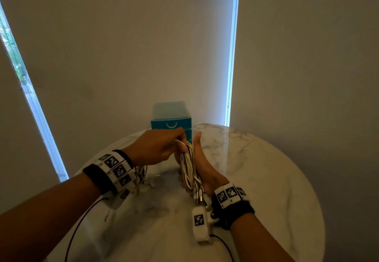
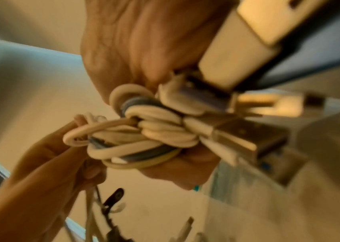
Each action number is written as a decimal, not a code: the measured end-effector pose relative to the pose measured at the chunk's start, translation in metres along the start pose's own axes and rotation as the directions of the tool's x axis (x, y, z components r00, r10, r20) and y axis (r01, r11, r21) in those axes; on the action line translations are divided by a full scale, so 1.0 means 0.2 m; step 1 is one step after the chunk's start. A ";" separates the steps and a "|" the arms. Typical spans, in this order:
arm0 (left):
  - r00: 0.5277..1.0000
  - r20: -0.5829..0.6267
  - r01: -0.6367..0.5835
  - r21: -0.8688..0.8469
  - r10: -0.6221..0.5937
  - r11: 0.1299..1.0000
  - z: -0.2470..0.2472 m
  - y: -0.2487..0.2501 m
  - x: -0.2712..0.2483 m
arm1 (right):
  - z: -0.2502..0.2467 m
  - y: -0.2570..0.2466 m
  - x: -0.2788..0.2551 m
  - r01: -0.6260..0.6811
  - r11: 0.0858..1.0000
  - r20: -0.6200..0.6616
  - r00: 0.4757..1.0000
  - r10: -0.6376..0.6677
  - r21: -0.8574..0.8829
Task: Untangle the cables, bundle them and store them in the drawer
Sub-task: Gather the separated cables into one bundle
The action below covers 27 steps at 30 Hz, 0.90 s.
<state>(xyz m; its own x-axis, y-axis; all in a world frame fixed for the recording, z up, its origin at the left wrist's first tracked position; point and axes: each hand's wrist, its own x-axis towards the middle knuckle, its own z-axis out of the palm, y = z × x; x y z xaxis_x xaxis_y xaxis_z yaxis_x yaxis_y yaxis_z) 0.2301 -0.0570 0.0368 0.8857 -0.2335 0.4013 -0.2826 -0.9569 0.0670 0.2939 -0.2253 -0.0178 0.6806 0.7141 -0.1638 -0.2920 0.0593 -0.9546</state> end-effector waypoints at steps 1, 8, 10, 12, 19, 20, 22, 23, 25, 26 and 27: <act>1.000 0.001 0.021 -0.040 -0.021 0.999 -0.01 0.00 0.00 | 0.02 0.00 0.00 -0.011 0.998 0.019 1.000 0.009 0.060; 0.991 0.085 0.114 -0.112 -0.105 0.987 -0.12 0.00 0.05 | -0.02 0.04 -0.05 -0.058 0.996 0.216 0.974 0.072 -0.070; 0.976 0.155 0.175 -0.128 -0.155 0.976 -0.16 0.01 0.07 | -0.03 0.04 -0.06 -0.067 0.985 0.280 0.954 0.109 -0.158; 0.970 0.178 0.186 -0.090 -0.168 0.978 -0.16 0.03 0.08 | -0.02 0.07 -0.04 -0.055 0.964 0.192 0.975 0.108 -0.261; 0.971 0.238 0.069 -0.156 -0.031 0.985 -0.18 0.06 0.10 | -0.04 0.12 0.01 -0.226 0.974 0.196 0.955 0.224 -0.014; 0.963 0.268 0.034 -0.131 0.003 0.991 -0.18 0.05 0.10 | -0.04 0.12 0.01 -0.228 0.973 0.179 0.959 0.221 0.018; 0.964 0.264 -0.029 -0.047 0.041 0.998 -0.14 0.05 0.10 | -0.03 0.11 0.02 -0.214 0.976 0.133 0.969 0.208 0.036; 0.970 0.240 -0.038 0.008 0.035 0.999 -0.11 0.06 0.10 | -0.03 0.11 0.03 -0.200 0.979 0.106 0.975 0.195 0.035; 0.984 0.175 -0.007 0.153 -0.020 0.988 -0.06 0.09 0.12 | -0.01 0.13 0.04 -0.171 0.985 0.060 0.984 0.170 0.008; 0.989 0.144 0.007 0.224 -0.040 0.975 -0.04 0.11 0.13 | 0.00 0.12 0.03 -0.154 0.988 0.035 0.987 0.154 -0.019; 0.992 0.119 -0.002 0.286 -0.033 0.958 -0.03 0.12 0.14 | 0.02 0.13 0.02 -0.136 0.990 0.019 0.990 0.137 -0.048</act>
<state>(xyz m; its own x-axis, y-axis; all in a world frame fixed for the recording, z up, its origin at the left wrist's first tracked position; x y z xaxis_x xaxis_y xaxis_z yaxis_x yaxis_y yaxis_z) 0.2460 -0.0848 0.0551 0.9322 -0.2204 0.2870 -0.1675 -0.9659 -0.1976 0.2871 -0.2186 -0.0415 0.6212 0.7289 -0.2879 -0.3489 -0.0718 -0.9344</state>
